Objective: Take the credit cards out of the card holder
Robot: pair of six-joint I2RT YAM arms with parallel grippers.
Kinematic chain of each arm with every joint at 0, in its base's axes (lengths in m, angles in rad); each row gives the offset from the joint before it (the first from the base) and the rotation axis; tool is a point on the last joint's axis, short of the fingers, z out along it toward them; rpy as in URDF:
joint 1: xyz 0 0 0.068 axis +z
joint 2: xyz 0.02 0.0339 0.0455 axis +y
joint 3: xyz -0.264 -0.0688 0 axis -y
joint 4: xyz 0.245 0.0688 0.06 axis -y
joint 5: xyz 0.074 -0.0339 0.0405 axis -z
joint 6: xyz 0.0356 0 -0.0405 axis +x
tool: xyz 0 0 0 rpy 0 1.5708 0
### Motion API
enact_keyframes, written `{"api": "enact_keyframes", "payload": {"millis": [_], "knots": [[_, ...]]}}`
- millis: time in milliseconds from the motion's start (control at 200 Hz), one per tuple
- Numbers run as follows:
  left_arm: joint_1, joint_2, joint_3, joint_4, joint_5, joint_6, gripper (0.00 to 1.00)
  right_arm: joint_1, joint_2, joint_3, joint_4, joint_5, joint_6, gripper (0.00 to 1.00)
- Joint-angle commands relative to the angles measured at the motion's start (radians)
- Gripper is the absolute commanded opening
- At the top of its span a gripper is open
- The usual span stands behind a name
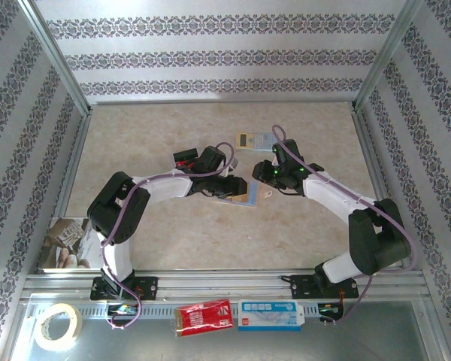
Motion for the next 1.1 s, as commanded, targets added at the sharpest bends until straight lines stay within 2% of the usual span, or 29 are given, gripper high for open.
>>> {"api": "enact_keyframes", "payload": {"millis": [0, 185, 345, 744, 1094], "knots": [[-0.007, 0.009, 0.019, 0.021, -0.018, -0.012, 0.45, -0.008, -0.027, -0.013, 0.019, 0.009, 0.009, 0.39], [0.031, -0.043, -0.008, -0.005, -0.081, 0.005, 0.45, 0.005, -0.006, -0.006, 0.013, -0.004, -0.008, 0.35], [0.063, -0.039, -0.021, -0.057, -0.124, 0.023, 0.42, 0.045, 0.050, 0.029, -0.023, 0.021, -0.026, 0.30], [0.071, 0.047, 0.019, -0.073, -0.116, 0.035, 0.30, 0.090, 0.206, 0.088, -0.048, 0.005, -0.028, 0.25], [0.071, 0.091, 0.016, -0.034, -0.101, 0.000, 0.29, 0.092, 0.302, 0.115, -0.060, -0.064, -0.031, 0.25]]}}
